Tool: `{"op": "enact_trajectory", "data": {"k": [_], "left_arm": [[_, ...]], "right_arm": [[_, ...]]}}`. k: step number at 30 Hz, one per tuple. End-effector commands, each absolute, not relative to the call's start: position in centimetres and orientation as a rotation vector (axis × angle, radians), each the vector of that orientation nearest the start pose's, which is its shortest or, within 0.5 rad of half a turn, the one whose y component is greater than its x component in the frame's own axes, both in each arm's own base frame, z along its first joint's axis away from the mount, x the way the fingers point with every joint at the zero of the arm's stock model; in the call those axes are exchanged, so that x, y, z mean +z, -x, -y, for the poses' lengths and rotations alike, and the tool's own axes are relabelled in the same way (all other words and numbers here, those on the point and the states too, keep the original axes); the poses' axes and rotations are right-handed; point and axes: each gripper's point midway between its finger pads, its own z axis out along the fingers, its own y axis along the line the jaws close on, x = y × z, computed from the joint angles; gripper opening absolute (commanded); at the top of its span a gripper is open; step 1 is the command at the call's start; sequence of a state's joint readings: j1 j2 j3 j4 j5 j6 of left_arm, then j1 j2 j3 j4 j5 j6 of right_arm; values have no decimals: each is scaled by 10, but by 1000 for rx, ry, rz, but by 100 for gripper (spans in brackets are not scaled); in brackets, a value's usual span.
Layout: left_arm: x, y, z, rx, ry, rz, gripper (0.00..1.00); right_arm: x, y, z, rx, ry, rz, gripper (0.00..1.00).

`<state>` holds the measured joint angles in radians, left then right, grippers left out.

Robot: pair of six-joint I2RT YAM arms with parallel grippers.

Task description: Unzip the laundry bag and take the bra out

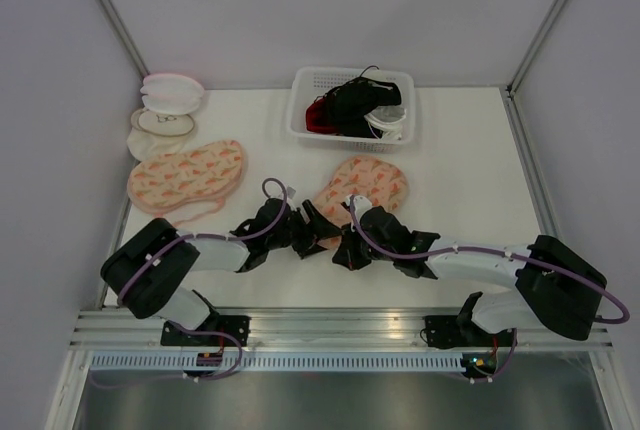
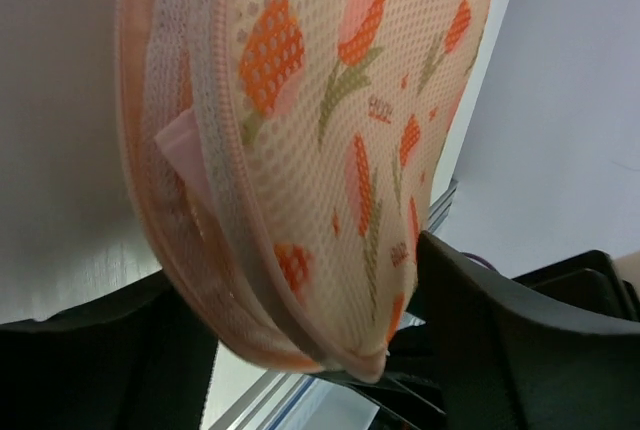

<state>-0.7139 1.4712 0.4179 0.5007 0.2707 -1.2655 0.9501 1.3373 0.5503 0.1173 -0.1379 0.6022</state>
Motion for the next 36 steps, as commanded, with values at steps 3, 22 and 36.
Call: {"op": "enact_trajectory", "data": {"k": [3, 22, 36], "left_arm": [[79, -225, 322, -1491, 513, -2318, 51], [69, -230, 323, -1436, 513, -2359, 6], [77, -210, 306, -1421, 477, -2362, 100]], "right_arm": [[84, -162, -322, 1035, 513, -2279, 0], [37, -174, -224, 392, 272, -2513, 0], [51, -192, -167, 39, 56, -2458, 1]]}}
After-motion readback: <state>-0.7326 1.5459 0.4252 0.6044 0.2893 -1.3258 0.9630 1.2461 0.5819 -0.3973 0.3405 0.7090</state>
